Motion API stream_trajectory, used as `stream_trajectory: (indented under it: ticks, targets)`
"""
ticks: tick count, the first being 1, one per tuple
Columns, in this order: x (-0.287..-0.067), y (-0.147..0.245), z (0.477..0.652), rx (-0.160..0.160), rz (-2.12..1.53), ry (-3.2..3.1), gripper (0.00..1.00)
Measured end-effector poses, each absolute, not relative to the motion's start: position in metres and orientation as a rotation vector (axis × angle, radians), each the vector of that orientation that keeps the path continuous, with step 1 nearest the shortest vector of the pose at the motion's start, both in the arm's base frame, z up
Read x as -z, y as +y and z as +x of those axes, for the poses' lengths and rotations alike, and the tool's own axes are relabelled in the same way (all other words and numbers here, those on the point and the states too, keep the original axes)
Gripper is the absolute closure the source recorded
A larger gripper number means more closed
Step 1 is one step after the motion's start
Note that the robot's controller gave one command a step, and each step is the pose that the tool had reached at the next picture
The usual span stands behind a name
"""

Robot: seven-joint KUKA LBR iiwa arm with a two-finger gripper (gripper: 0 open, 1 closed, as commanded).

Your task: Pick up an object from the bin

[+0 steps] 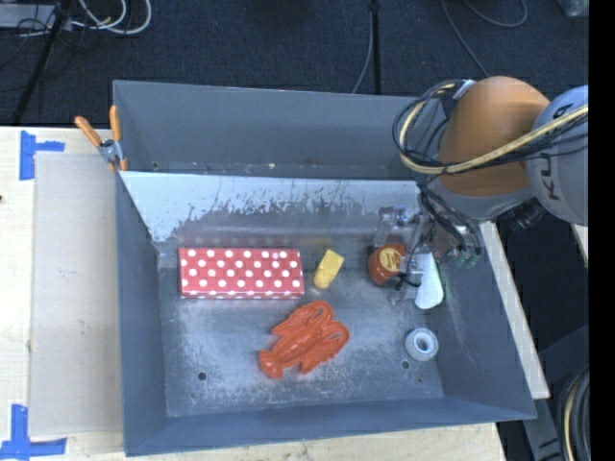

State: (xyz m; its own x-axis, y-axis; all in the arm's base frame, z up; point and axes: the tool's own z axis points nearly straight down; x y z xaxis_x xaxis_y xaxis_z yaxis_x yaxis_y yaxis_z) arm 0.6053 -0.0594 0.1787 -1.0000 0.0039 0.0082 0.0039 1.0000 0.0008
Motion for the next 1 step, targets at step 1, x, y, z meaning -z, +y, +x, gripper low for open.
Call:
stream_trajectory:
  ticks: [1]
  targets:
    - [-0.1837, -0.0592, 0.6067, 0.000, -0.004, -3.141, 0.00]
